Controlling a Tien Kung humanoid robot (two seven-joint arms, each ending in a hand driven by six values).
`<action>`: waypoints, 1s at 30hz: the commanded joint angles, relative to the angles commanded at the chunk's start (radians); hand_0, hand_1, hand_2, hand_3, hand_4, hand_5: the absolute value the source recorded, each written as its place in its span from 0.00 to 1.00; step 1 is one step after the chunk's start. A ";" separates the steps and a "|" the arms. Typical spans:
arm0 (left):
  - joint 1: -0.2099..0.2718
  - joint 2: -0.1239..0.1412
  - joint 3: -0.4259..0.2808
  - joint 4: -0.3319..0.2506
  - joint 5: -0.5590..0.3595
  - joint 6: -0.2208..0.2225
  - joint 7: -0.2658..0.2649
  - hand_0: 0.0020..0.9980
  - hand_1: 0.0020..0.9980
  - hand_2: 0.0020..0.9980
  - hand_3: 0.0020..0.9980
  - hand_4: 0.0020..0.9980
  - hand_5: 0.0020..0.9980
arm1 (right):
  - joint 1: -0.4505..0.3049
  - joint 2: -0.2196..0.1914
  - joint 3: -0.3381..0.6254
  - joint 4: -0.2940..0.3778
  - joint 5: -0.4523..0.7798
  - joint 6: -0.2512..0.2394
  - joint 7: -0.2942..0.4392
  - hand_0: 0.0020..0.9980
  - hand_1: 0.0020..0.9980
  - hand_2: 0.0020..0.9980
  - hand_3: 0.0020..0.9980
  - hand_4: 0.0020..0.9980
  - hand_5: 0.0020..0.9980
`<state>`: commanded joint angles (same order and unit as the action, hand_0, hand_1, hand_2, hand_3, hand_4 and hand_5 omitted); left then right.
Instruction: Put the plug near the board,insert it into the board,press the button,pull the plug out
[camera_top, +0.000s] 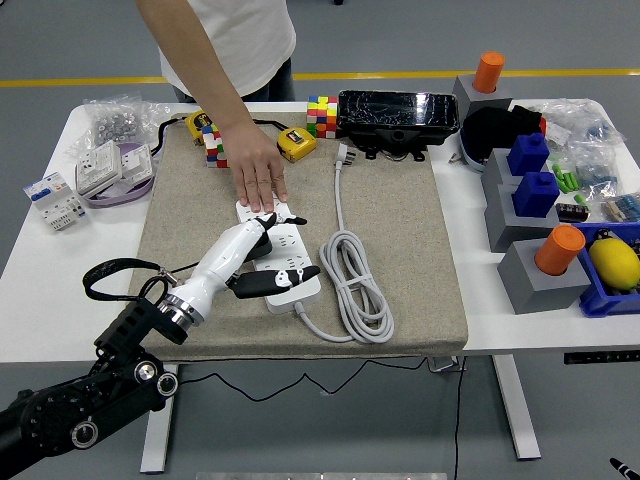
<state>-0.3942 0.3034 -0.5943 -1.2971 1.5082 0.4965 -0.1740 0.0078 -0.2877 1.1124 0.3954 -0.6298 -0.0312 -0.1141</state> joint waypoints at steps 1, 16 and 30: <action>0.003 0.003 -0.004 -0.012 -0.001 0.000 0.000 0.79 0.84 0.81 0.77 0.94 0.65 | 0.000 0.000 0.000 0.000 0.000 0.000 0.000 0.57 0.66 0.68 0.60 0.98 0.49; 0.069 0.066 -0.051 -0.269 0.075 -0.159 0.222 0.20 0.23 0.32 0.80 0.91 0.51 | -0.002 -0.002 0.001 0.000 -0.002 0.000 -0.001 0.57 0.66 0.68 0.60 0.98 0.49; 0.060 0.067 -0.060 -0.326 0.176 -0.417 0.566 0.08 0.07 0.14 0.92 0.93 0.53 | -0.002 -0.004 -0.002 0.001 -0.002 0.001 -0.001 0.57 0.66 0.68 0.60 0.98 0.49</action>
<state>-0.3343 0.3703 -0.6541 -1.6234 1.6840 0.0793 0.3921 0.0059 -0.2920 1.1108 0.3967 -0.6313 -0.0304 -0.1153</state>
